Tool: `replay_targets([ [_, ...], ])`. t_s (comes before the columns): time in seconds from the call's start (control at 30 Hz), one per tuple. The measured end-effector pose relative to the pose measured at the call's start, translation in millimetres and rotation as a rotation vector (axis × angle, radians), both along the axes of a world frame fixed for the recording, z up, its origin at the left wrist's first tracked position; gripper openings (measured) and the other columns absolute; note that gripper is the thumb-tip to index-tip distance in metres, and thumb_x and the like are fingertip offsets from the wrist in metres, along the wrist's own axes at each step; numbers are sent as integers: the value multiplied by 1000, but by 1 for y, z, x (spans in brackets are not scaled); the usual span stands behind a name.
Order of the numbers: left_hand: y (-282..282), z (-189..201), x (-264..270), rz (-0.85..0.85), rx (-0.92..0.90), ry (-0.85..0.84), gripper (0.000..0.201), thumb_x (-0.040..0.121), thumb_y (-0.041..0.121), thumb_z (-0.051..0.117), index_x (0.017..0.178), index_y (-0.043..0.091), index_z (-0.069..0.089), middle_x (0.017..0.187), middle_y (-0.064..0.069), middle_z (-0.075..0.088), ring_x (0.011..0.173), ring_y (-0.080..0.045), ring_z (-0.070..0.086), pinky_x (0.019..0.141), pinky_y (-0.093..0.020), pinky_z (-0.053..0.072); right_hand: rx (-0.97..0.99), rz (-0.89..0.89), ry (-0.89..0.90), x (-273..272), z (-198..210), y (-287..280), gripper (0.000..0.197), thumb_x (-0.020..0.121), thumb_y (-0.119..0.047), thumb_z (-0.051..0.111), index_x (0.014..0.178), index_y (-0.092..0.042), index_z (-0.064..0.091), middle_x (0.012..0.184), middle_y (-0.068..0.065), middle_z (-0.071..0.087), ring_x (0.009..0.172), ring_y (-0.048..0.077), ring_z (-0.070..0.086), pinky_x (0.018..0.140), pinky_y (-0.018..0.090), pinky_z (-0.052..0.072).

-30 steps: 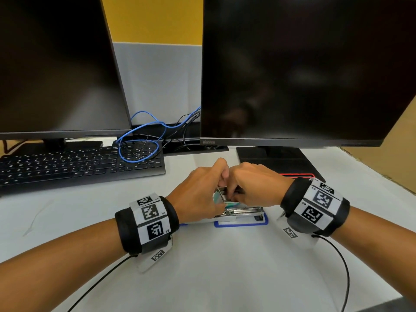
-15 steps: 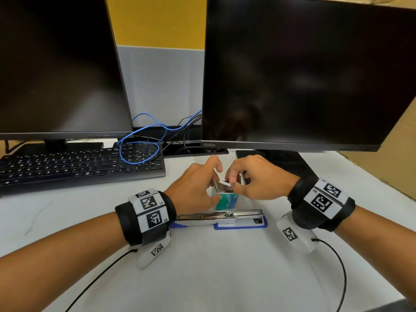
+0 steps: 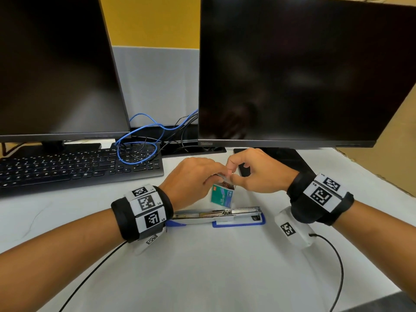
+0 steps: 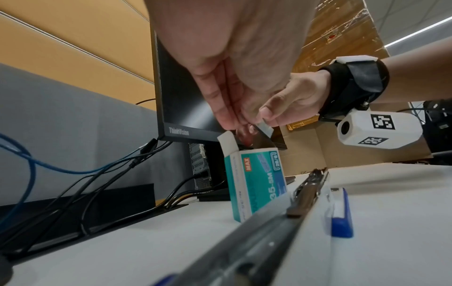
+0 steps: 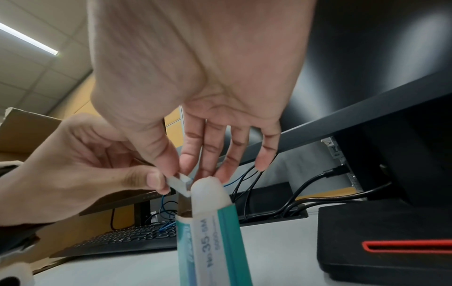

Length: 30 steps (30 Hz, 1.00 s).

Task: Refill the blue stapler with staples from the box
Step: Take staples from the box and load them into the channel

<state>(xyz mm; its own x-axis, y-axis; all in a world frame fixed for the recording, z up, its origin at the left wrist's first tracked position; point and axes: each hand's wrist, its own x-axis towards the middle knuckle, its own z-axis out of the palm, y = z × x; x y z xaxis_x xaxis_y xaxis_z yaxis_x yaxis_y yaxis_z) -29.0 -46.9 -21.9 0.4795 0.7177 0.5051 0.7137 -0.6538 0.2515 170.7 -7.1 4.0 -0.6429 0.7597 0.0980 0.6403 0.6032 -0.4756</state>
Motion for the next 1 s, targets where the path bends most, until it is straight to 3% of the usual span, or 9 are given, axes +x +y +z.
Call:
replay_targets([
  [0.1,0,3,0,12,-27,-96,18,89,14,67,104,12,77,91,-3,78,78,-12,70,78,-25,58,40,-25,24,3,1,-3,18,82,-34,73,95,-22,74,99,-9,73,90,5,64,85,27,53],
  [0.2,3,3,-1,93,-134,-225,16,89,20,68,101,16,78,82,11,71,73,-3,63,87,-39,57,153,-55,62,4,-1,-7,26,78,-39,77,97,-21,73,96,-6,74,87,8,66,83,30,57],
  [0.27,3,3,1,125,-221,-251,17,89,25,68,102,18,77,79,15,67,73,-3,64,91,-41,55,241,-54,61,4,-2,-10,25,81,-39,74,98,-20,75,93,-4,76,80,7,66,80,29,56],
  [0.33,0,4,4,127,-277,-239,20,89,28,68,104,18,76,81,11,71,71,-2,64,89,-35,56,276,-32,28,5,-1,-13,28,83,-41,71,100,-20,77,92,-3,77,73,4,62,75,22,52],
  [0.47,-7,4,8,107,-350,-156,26,85,31,73,106,16,77,94,-1,78,75,-6,69,73,-18,59,252,6,-71,10,-1,-21,36,84,-45,68,108,-20,77,93,-3,78,60,2,56,63,10,43],
  [0.53,-11,1,10,69,-371,-93,28,81,30,76,105,16,78,90,0,79,73,-6,70,71,-17,59,208,39,-99,13,-1,-25,31,85,-40,69,107,-20,78,90,-2,77,62,5,58,61,14,49],
  [0.67,-16,-9,14,60,-411,60,27,82,36,75,104,20,79,91,4,79,69,-3,67,67,-13,54,100,70,-196,17,-10,-27,26,85,-40,67,102,-24,79,91,-8,77,70,11,64,70,34,60],
  [0.77,-16,-20,16,73,-459,152,27,83,39,72,104,24,79,100,4,78,82,-9,70,74,-26,60,41,48,-299,21,-21,-26,25,85,-43,67,101,-28,78,92,-17,72,72,8,64,72,36,61],
  [1.0,-14,-26,16,104,-530,192,30,81,38,73,105,22,78,104,2,76,91,-15,67,80,-36,60,-34,13,-306,26,-27,-25,26,86,-40,68,103,-25,79,97,-8,76,74,12,64,79,40,59],
])
